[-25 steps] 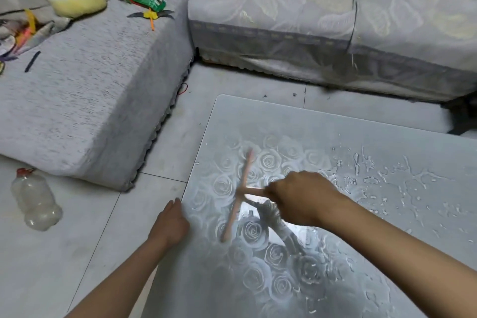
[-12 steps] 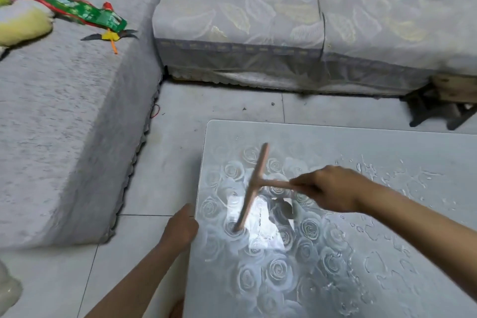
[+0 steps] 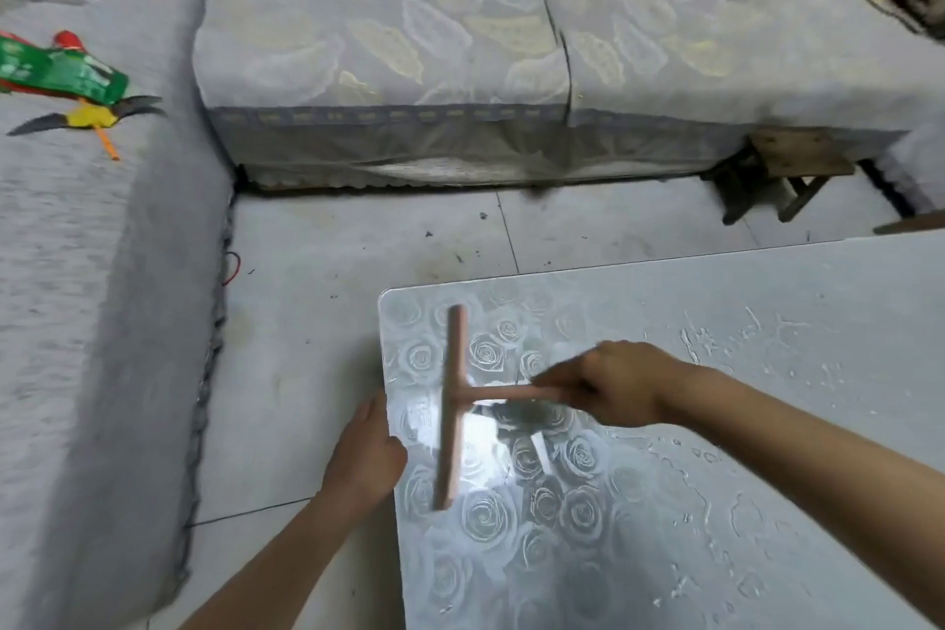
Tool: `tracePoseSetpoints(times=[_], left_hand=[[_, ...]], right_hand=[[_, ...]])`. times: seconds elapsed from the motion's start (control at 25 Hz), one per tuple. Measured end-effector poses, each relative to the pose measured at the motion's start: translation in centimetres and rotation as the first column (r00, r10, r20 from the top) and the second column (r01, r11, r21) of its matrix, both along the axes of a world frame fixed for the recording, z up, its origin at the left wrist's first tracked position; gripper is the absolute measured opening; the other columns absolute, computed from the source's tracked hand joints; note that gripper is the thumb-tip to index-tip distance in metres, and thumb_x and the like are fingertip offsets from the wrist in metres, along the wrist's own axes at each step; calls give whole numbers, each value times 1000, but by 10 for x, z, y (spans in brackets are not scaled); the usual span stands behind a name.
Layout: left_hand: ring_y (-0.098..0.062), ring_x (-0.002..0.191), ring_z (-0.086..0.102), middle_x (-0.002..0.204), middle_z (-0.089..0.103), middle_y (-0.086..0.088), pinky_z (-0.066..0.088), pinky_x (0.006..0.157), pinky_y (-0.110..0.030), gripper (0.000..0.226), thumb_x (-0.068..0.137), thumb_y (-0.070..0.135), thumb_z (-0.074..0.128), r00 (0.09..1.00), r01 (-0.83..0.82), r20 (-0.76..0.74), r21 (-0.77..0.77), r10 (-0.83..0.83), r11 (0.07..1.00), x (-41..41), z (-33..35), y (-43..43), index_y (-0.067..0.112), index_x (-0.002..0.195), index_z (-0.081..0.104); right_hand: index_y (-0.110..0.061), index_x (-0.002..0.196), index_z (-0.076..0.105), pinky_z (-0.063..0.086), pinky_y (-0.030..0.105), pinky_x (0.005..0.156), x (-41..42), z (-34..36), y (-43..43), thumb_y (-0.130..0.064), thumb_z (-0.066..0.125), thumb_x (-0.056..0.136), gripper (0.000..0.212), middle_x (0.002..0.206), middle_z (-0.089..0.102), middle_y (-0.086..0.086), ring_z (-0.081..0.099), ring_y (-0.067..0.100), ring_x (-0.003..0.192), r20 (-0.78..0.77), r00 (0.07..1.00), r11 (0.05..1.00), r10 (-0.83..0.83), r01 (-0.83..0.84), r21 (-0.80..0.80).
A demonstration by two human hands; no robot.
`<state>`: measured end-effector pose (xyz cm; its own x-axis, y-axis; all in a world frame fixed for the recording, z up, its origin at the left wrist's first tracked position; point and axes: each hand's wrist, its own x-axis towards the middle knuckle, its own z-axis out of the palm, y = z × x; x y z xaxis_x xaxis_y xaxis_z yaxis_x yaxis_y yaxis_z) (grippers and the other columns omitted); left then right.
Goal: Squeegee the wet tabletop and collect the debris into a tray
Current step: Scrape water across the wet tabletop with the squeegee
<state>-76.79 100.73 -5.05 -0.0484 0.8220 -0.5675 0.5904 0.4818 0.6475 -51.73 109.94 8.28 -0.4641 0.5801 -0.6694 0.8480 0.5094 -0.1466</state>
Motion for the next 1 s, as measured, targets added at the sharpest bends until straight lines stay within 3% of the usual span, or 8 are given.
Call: tracePoseSetpoints(times=[0.12, 0.2, 0.28, 0.4, 0.52, 0.64, 0.76, 1.0], left_hand=[[-26, 131, 38, 149, 30, -9, 40, 103, -38, 55, 86, 4, 41, 965, 197, -183, 25, -189, 980, -4, 4, 12, 15, 140, 35], [-21, 145, 14, 161, 1, -5, 29, 112, -30, 63, 90, 12, 40, 874, 349, -362, 5, -324, 937, 0, 6, 20, 15, 150, 19], [-16, 148, 3, 161, -8, -4, 20, 115, -29, 65, 91, 18, 41, 793, 457, -455, 3, -405, 890, 6, 8, 27, 17, 151, 17], [-17, 148, -1, 161, -7, -4, 14, 116, -33, 65, 91, 19, 39, 701, 542, -543, -15, -462, 840, 18, 5, 30, 18, 151, 15], [-18, 148, -2, 161, -8, -5, 11, 117, -37, 64, 91, 18, 37, 646, 608, -565, -27, -514, 794, 19, -2, 36, 16, 151, 14], [-18, 148, -3, 161, -8, -5, 9, 118, -37, 65, 92, 18, 36, 607, 624, -589, -62, -534, 779, 26, -3, 40, 15, 152, 12], [-19, 148, -2, 161, -8, -6, 8, 119, -38, 64, 93, 17, 35, 607, 627, -571, -82, -552, 775, 45, 2, 47, 14, 152, 11], [-19, 148, 1, 161, -6, -5, 8, 119, -38, 63, 96, 24, 38, 569, 655, -584, -104, -579, 749, 97, 10, 56, 14, 152, 9]], right_hand=[[-53, 133, 41, 48, 33, 86, 42, 30, -4, -47, 34, 99, 36, 125, 61, -11, 57, 20, 113, 125, 989, 995, -79, 71, 67], [-54, 133, 36, 44, 32, 73, 36, 34, -5, -47, 32, 98, 36, 111, 64, -6, 61, 24, 101, 91, 996, 980, -5, -13, 199], [-51, 134, 36, 37, 31, 66, 9, 21, -1, -45, 32, 98, 37, 102, 63, 0, 62, 29, 93, 2, 998, 967, 68, -67, 245], [-49, 133, 42, 39, 32, 70, -22, -6, 11, -43, 34, 99, 36, 107, 63, 3, 59, 30, 98, -63, 998, 983, 26, -14, 184], [-53, 133, 40, 45, 33, 78, 35, -18, 10, -46, 36, 99, 36, 118, 64, -5, 58, 23, 108, -81, 981, 974, -177, 186, 130], [-58, 134, 37, 46, 30, 84, 124, -7, -20, -52, 32, 98, 37, 124, 62, -13, 59, 17, 109, 36, 919, 912, -394, 385, 140], [-58, 135, 35, 46, 28, 82, 164, 22, -45, -52, 30, 98, 37, 121, 63, -14, 59, 15, 108, 193, 867, 887, -459, 435, 155], [-46, 131, 43, 42, 33, 71, 100, 7, -14, -43, 37, 97, 34, 111, 65, 3, 60, 30, 101, -7, 966, 939, -258, 253, 234]])
